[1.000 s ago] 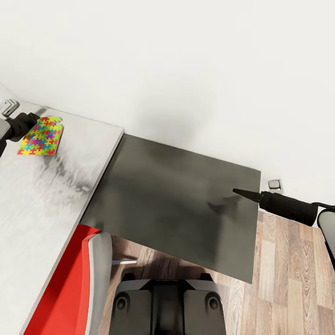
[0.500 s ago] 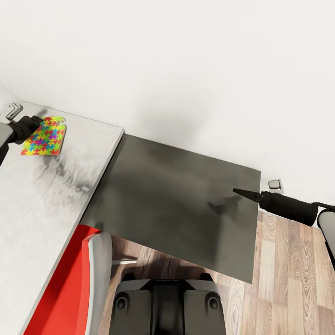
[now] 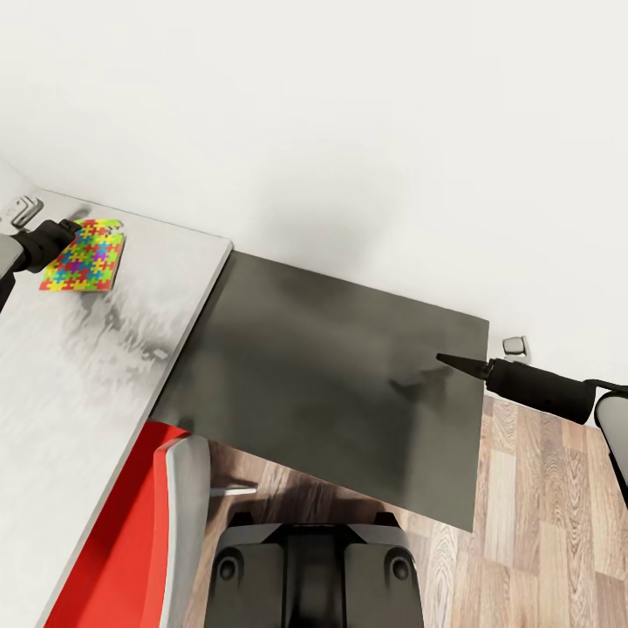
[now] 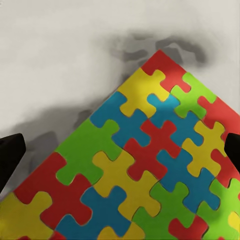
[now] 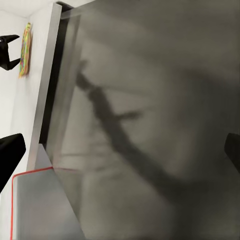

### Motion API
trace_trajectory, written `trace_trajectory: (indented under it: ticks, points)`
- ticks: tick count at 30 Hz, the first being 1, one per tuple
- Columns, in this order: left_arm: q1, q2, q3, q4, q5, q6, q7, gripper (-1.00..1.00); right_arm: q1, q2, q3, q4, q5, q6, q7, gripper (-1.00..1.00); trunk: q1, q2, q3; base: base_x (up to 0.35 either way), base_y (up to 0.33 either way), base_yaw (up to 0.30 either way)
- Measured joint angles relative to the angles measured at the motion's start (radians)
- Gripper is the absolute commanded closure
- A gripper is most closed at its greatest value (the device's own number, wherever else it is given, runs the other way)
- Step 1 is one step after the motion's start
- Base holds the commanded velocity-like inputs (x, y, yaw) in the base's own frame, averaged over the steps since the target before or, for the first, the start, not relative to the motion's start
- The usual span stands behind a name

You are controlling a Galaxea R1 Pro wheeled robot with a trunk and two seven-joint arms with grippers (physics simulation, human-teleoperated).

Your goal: Put all the toys in the child's room - the three board games (two on the bed and one on the table), the two jigsaw puzzles on the table, and the tennis ball on the table - inside the toy box on the table in the child's room.

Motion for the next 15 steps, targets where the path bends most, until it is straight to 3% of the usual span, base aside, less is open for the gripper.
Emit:
trace_trajectory:
  ticks: [15]
  points:
    - [0.004,0.000,-0.001,0.000,0.002,0.001,-0.003,-1.00,0.000,0.000,0.000,0.000,0.000,0.000,0.000,-1.00,0.000,0.000,0.000,0.000,0.000,0.000]
